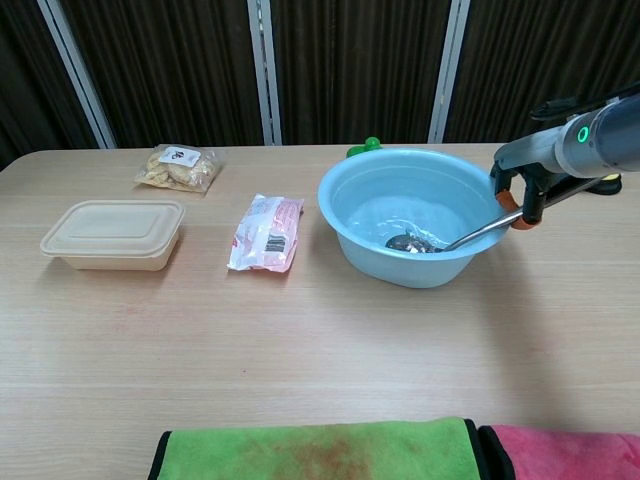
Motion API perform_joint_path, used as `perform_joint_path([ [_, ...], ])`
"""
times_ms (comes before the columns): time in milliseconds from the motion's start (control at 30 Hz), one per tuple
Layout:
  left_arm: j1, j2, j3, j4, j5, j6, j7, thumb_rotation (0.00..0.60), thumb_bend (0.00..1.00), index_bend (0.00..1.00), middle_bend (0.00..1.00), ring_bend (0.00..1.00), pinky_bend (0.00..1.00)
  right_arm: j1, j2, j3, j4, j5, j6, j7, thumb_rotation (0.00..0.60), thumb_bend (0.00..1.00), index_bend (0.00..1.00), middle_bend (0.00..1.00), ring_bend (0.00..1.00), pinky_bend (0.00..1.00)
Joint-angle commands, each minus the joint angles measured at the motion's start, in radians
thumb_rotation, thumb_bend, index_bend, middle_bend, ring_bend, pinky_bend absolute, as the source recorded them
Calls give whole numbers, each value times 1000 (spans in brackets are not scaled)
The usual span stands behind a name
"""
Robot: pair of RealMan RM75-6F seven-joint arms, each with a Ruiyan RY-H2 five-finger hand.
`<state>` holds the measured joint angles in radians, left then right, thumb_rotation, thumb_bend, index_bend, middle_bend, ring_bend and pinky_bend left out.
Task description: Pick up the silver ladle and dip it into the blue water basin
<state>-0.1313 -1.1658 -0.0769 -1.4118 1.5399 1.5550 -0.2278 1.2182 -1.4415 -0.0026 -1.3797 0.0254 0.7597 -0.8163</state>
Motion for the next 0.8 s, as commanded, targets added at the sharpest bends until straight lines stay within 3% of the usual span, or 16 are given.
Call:
perform_joint_path([
  [33, 2, 4, -1, 4, -1, 2, -10, 600, 445, 0, 0, 0, 0, 13, 4, 9, -17, 15, 14, -9, 600, 415, 717, 10, 0, 0],
  [567, 6, 10, -1, 12, 1, 8, -30, 600, 445, 0, 0, 0, 0, 123, 147, 93, -215, 183, 131, -95, 600, 414, 718, 11, 0, 0],
  [800, 5, 11, 4, 12, 8, 7, -25, 600, 444, 0, 0, 0, 0, 126, 188, 110, -274, 211, 167, -107, 600, 415, 718, 12, 0, 0],
])
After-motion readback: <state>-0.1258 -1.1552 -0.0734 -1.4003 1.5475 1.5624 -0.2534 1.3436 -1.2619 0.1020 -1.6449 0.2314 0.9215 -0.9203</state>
